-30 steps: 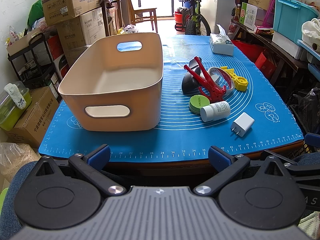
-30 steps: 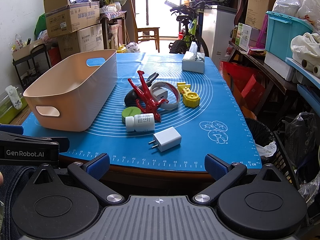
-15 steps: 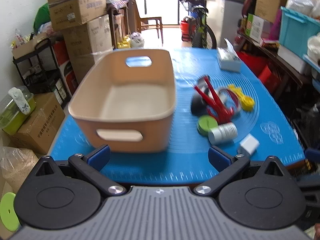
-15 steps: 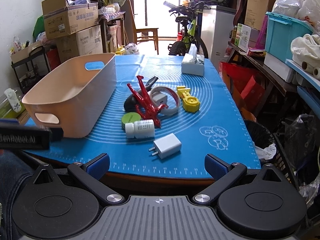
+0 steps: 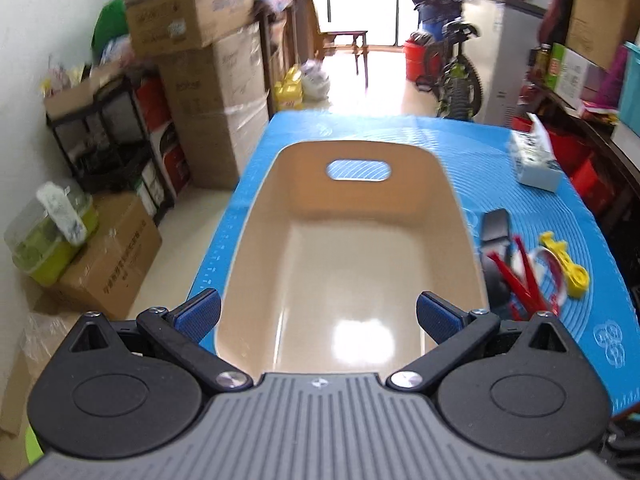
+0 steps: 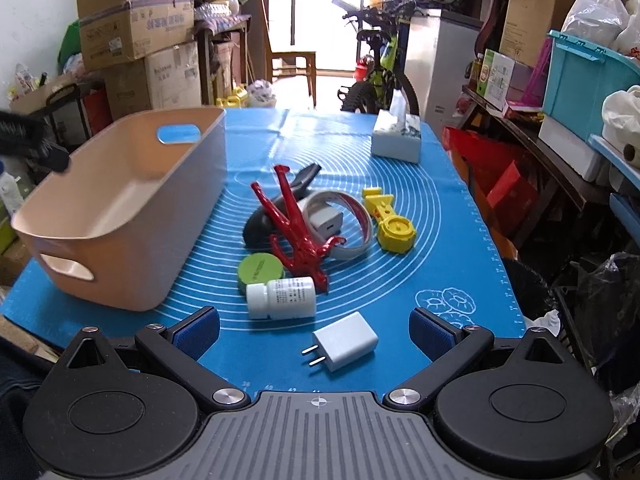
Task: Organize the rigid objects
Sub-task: 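Grasp the basket rim with the left gripper while the right gripper grasps the white charger, then carry the white charger into the basket and open the right gripper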
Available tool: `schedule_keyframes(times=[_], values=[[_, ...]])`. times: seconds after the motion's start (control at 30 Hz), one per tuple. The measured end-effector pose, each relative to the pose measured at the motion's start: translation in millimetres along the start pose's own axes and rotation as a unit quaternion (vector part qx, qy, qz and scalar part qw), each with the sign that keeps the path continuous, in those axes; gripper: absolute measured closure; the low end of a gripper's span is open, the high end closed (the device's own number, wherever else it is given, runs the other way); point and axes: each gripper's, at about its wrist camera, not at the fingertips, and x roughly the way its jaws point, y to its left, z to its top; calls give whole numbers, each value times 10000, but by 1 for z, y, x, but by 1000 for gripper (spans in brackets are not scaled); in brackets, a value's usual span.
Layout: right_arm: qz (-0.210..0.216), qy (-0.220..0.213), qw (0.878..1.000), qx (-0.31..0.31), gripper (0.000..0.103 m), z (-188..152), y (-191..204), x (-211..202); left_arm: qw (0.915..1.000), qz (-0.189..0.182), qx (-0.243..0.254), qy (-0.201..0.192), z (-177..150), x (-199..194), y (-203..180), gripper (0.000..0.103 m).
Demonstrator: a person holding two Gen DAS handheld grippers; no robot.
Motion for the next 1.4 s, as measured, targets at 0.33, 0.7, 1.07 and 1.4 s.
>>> schedule_keyframes(times=[0.33, 0.7, 1.07, 1.4], values=[[-88, 564, 9983, -90, 3, 0, -8, 59, 9987, -18, -75, 495, 27, 59, 41, 1], [-31, 1098, 9934, -343, 9, -4, -15, 109, 9925, -322, -100, 1175, 17, 102, 56, 20], [55, 1149, 9922, -472, 17, -5, -13, 110, 9871, -390, -131, 1549, 16, 115, 67, 75], [118, 1257, 9918, -171, 42, 3, -17, 109, 9884, -236, -225, 1485, 18, 118, 74, 97]])
